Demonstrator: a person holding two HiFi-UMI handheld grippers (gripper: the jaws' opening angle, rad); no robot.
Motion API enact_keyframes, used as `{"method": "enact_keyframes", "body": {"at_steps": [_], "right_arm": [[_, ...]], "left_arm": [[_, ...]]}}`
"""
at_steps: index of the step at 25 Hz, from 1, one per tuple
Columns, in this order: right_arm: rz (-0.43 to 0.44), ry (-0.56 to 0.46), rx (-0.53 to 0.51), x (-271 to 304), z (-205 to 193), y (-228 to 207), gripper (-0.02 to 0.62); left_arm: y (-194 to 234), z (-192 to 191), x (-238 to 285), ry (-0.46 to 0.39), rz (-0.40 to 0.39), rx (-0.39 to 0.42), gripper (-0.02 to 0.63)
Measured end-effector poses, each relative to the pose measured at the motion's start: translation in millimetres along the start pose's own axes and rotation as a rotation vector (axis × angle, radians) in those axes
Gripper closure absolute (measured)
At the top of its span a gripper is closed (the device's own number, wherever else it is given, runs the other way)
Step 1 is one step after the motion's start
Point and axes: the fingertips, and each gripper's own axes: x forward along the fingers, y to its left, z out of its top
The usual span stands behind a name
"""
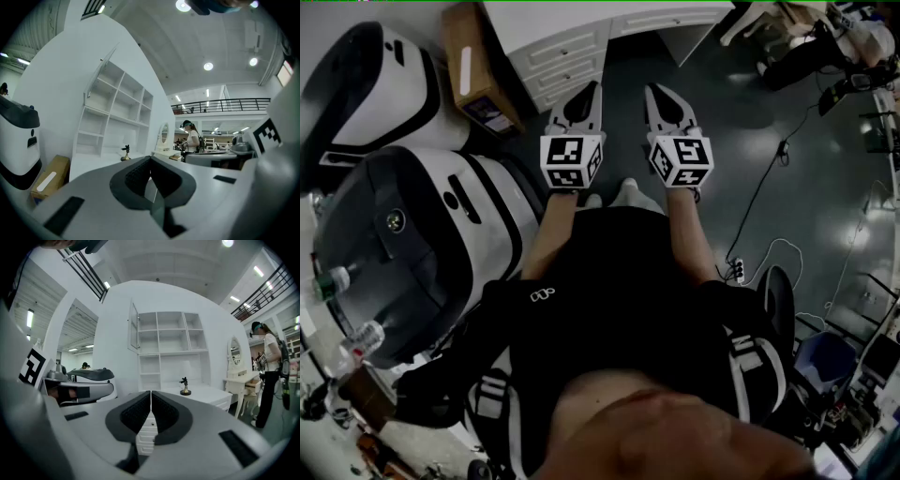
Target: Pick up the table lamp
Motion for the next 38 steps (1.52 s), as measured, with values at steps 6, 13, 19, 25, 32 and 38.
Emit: {"method": "enact_keyframes", "body": {"at_steps": [6, 13, 19, 25, 32, 38], "right_arm": [[0.002, 0.002, -0.007, 10, -3, 5, 0.572], [-0.027, 0.001, 0.011, 16, -4, -4, 0.572], [-0.062, 0.059, 0.032, 18, -24, -20, 0.572], [-0.103, 0.091, 0.062, 35, -36, -57, 0.572], [-0.069, 0.109, 0.101, 80, -41, -85, 0.572], [-0.044, 0.124, 0.110, 123, -39, -124, 0.577]], "left_arm": [[11, -3, 4, 0.002, -0.002, -0.001, 0.595], [13, -5, 17, 0.009, -0.024, -0.012, 0.595], [16, -21, 35, 0.045, -0.041, -0.045, 0.595], [14, -39, 78, 0.099, -0.074, -0.057, 0.595], [28, -47, 127, 0.151, -0.064, -0.064, 0.595], [40, -46, 179, 0.160, -0.048, -0.072, 0.595]]}}
